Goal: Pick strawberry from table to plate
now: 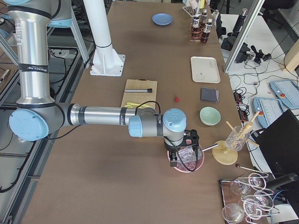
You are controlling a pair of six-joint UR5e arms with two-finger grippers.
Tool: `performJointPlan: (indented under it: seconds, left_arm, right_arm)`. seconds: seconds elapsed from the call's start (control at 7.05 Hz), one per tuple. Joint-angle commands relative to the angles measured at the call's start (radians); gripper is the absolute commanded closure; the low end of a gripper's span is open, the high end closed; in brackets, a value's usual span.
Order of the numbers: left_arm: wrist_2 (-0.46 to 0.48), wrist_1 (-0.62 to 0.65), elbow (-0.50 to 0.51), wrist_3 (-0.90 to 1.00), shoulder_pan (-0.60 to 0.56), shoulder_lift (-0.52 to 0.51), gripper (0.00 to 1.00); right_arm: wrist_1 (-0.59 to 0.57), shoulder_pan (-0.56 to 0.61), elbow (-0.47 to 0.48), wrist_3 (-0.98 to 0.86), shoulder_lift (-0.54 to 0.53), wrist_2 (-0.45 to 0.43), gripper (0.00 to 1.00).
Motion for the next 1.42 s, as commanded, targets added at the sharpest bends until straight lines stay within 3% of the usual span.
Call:
performJointPlan:
  seconds: [0.0, 0.71, 1.28]
  left_arm:
    - [0.001, 0.000, -0.005, 0.001, -0.002, 0.002, 0.01]
    - [0.001, 0.000, -0.003, 0.001, -0.003, -0.001, 0.01]
    - [-0.001, -0.031, -0.062, -0.005, -0.005, 0.000, 0.01]
  right_arm:
    - [0.000, -0.001, 0.001, 0.000, -0.001, 0.000, 0.00]
    - [0.002, -0.001, 0.001, -0.005, -0.009, 0.000, 0.00]
    - [0.002, -0.001, 0.000, -0.009, -0.011, 0.000, 0.00]
